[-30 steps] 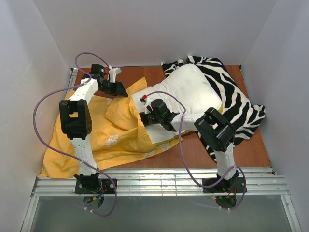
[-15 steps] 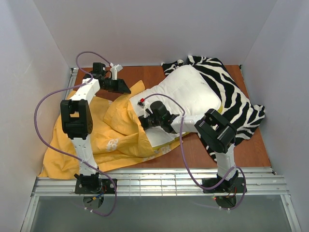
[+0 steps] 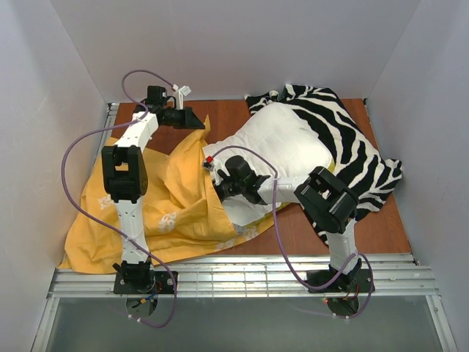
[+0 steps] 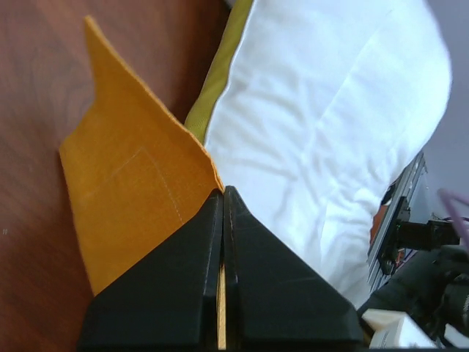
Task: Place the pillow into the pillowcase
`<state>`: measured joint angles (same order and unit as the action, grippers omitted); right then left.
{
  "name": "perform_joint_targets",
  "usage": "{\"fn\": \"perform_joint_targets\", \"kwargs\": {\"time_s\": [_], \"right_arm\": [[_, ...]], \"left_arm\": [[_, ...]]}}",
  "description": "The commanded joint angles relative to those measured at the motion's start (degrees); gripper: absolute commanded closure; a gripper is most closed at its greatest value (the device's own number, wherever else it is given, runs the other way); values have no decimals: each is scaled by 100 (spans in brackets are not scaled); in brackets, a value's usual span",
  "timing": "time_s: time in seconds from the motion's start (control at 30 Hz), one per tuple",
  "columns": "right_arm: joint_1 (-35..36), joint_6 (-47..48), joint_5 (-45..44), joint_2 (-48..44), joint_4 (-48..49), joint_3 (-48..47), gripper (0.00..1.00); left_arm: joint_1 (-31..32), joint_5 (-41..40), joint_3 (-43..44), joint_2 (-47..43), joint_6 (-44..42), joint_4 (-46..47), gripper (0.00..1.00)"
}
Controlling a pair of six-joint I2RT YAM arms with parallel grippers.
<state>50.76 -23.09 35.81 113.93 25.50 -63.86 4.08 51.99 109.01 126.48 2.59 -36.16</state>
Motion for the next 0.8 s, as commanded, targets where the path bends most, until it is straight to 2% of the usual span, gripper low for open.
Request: {"fn": "perform_joint_targets", "kwargs": {"time_s": [0.0,0.2,0.4,0.43,0.5,0.53,0.57,0.6,0.63,0.67,0.7,0.77], "right_arm": [[469,515,1217,-275,-115,-4,99],[593,999,1789,-362,-177,-162,99],[426,1869,692,-108,-782,-837,99],[286,1887,325,-64,-914,-1004,95],[84,2045,102,59,-1482,-1312,77],[-178,2089,-142,68,-1686,-1618,60],[-311,2272,-258,51,-1880,-1734,53],[-452,2457,-337,24,-2395,-1875,47],[-584,2667,-495,7,-2722,-2172,37],[-829,3044,-557,-54,-2986,-2314,33],[-1031,3282,-627,-90,-3572,-2516,23],[-1173,3817,-742,-265,-4050,-2641,18]], "left_arm": [[189,549,533,44,627,635,100],[409,901,709,167,1496,1654,100],[454,963,1016,764,1534,1823,100],[454,928,1069,817,1438,1815,100],[427,526,1410,940,1140,1543,99],[419,288,1569,966,825,1412,93],[366,33,1762,1028,735,1201,78],[314,-300,2086,1063,682,1121,69],[252,-529,2228,1072,664,1059,59],[121,-688,2291,994,603,998,42],[41,-820,2256,906,524,980,37],[-135,-997,2212,730,305,752,29]]}}
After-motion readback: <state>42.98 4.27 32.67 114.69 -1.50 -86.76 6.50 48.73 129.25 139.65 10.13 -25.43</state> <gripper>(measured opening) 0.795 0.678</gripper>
